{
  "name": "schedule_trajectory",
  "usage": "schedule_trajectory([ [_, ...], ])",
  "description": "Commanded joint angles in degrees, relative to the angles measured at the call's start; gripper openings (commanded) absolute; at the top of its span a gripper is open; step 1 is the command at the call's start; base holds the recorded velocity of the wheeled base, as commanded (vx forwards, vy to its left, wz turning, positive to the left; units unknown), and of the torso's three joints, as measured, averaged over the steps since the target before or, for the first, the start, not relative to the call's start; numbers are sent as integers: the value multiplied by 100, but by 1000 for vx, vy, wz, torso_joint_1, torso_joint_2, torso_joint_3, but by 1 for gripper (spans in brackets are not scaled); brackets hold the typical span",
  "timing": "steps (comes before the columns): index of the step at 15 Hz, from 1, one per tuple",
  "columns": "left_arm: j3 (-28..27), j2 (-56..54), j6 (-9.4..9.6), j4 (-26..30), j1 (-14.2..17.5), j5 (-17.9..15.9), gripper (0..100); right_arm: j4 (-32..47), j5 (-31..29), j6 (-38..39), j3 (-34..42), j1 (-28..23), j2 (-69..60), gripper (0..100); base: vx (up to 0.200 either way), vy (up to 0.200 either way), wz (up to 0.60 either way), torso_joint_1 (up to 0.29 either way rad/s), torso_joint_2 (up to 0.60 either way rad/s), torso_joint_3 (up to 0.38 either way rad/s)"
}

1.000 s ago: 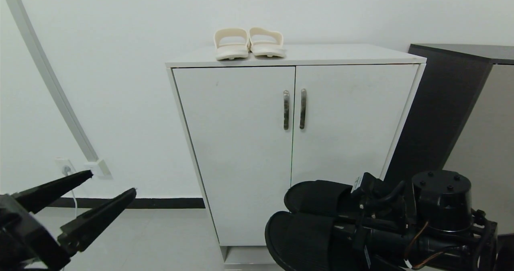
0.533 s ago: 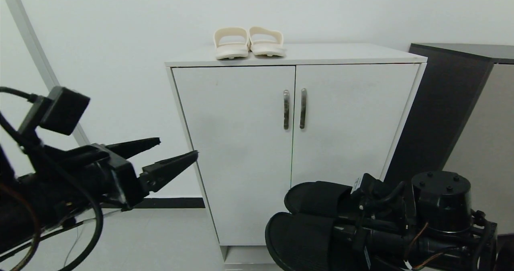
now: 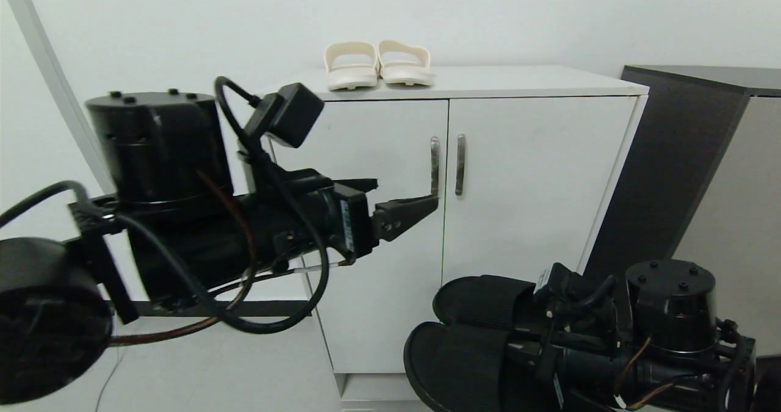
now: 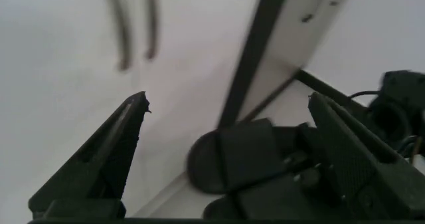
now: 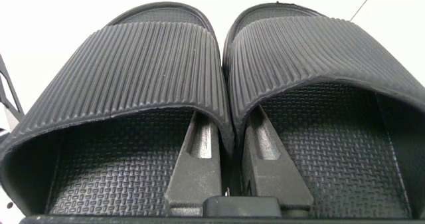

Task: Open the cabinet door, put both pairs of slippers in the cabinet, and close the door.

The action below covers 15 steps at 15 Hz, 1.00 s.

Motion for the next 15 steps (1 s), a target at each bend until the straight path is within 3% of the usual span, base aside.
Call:
schedule_trajectory([
  [1,-679,821,-142,1,-85,-379,100,0,4,-3,1,-9,3,0,0,0,0,0,0,0],
  [6,-2050,1832,-1100,81,-59,-1372,100,0,21,102,1,-9,29,0,0,0,0,0,0,0],
  [8,-2507,2192,-1364,168,-41,-1416,100,0,21,102,-8,-9,29,0,0,0,0,0,0,0],
  [10,-3070,2561,-1399,415,73,-1399,100,0,21,102,-8,-9,20,0,0,0,0,0,0,0],
  [12,-3289,2597,-1408,643,170,-1372,100,0,21,102,-8,-9,20,0,0,0,0,0,0,0],
  [15,-3553,2693,-1408,819,187,-986,100,0,12,102,-16,-9,20,0,0,0,0,0,0,0],
])
